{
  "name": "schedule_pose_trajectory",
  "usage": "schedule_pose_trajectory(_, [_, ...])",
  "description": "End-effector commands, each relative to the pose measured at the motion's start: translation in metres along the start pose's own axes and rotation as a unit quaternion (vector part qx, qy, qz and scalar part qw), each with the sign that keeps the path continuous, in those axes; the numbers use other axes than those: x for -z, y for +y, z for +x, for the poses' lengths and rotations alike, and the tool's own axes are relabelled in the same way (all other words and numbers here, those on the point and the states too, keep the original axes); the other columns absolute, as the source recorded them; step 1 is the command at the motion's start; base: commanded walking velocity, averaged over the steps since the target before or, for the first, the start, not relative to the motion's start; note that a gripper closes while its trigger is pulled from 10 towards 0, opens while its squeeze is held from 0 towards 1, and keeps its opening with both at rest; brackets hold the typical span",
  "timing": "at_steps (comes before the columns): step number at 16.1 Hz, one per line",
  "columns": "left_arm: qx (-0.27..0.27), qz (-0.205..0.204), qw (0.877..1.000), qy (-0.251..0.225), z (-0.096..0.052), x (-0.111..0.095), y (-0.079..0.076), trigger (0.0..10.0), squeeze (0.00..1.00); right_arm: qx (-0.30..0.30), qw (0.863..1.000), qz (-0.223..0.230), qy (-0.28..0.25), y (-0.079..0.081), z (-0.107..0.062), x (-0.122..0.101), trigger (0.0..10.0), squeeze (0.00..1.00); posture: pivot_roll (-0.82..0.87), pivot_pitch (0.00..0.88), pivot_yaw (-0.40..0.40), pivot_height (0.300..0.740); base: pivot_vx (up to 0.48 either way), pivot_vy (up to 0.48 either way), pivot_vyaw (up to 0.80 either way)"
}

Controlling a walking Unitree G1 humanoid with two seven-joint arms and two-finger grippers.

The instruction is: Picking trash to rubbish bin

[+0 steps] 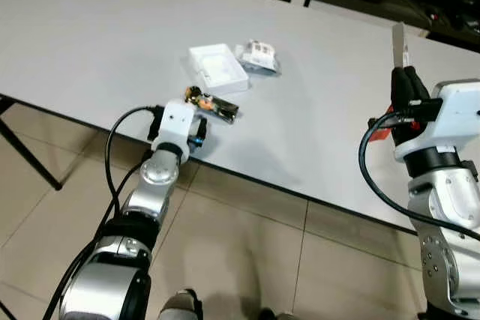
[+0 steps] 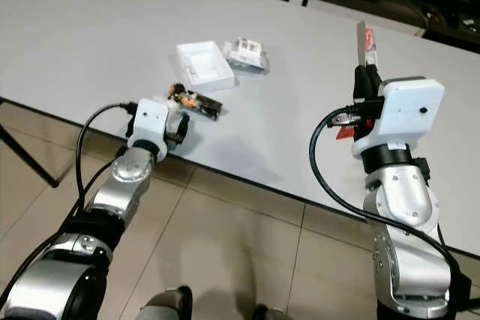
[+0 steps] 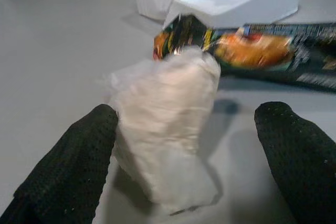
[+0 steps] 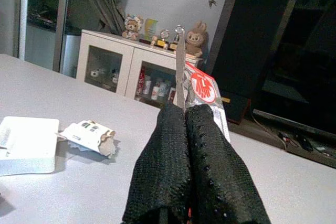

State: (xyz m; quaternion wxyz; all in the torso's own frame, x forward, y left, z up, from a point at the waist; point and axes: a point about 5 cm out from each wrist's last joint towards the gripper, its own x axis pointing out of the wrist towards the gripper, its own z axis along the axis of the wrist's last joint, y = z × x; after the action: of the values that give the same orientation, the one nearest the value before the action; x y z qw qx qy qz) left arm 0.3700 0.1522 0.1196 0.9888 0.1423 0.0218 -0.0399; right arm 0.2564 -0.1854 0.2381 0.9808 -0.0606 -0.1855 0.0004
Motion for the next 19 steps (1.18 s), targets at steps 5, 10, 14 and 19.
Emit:
schedule_pose_trajectory(5, [0.016, 0.006, 1.0, -0.009, 0.0065, -0.004, 0.0027, 10.0, 0.0, 0.007, 1.0, -0.006, 0.002, -0.0018, -0.0024, -0.0024, 10.0, 0.0, 0.19, 0.181, -0.107, 0.74, 0.0, 0.0, 0.0])
schedule_pose_trajectory(10, [0.02, -0.002, 1.0, -0.016, 0.0081, -0.0055, 0.0051, 0.0, 0.0, 0.012, 1.0, -0.006, 0.004, -0.0033, -0.0041, -0.0019, 10.0, 0.0, 0.18, 0.181, -0.104, 0.74, 0.0, 0.0, 0.0])
schedule_pose_trajectory(14, [0.024, -0.003, 0.999, -0.024, 0.0085, -0.0066, 0.0041, 0.0, 0.0, 0.011, 1.0, -0.008, 0.003, -0.0038, -0.0032, -0.003, 10.0, 0.0, 0.18, 0.181, -0.104, 0.74, 0.0, 0.0, 0.0])
schedule_pose_trajectory(19, [0.023, -0.004, 0.999, -0.027, 0.0082, -0.006, 0.0044, 0.0, 0.0, 0.008, 1.0, -0.009, 0.004, -0.004, -0.0026, -0.0024, 10.0, 0.0, 0.18, 0.176, -0.112, 0.74, 0.0, 0.0, 0.0])
